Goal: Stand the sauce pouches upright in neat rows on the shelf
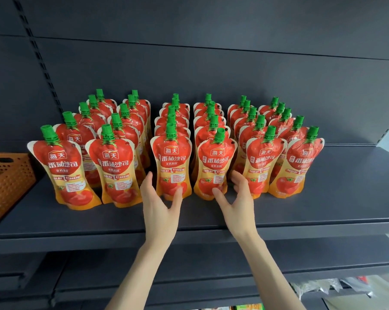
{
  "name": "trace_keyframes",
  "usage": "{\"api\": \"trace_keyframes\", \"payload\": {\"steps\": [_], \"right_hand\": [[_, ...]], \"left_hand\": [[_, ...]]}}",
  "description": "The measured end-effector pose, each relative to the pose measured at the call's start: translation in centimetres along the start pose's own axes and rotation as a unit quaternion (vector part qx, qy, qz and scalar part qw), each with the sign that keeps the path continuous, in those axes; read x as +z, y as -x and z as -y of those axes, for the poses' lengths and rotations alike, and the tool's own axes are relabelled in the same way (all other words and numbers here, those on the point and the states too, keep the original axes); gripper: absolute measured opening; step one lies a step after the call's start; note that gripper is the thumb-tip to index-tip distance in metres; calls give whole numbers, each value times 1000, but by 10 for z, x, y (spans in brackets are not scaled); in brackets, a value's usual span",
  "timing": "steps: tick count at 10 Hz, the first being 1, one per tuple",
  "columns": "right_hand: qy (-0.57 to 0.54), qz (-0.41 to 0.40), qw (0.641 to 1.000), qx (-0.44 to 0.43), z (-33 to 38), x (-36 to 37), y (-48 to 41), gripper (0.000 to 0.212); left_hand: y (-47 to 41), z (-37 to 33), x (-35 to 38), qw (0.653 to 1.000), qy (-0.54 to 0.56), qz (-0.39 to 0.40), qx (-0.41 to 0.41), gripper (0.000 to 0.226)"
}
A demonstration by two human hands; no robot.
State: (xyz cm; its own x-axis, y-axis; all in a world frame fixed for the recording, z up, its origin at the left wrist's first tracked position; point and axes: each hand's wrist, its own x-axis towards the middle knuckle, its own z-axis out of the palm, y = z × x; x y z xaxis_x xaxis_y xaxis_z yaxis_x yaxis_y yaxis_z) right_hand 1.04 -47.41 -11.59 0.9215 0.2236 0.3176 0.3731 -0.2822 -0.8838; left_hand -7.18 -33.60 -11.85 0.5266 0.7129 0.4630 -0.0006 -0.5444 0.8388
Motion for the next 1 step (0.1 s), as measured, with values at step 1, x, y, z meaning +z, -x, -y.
{"api": "trace_keyframes", "payload": {"steps": [1], "right_hand": [[-22,-56,998,-20,14,-18,10,53]], "left_hand": [[11,-7,-12,997,20,-32,62,62]]}}
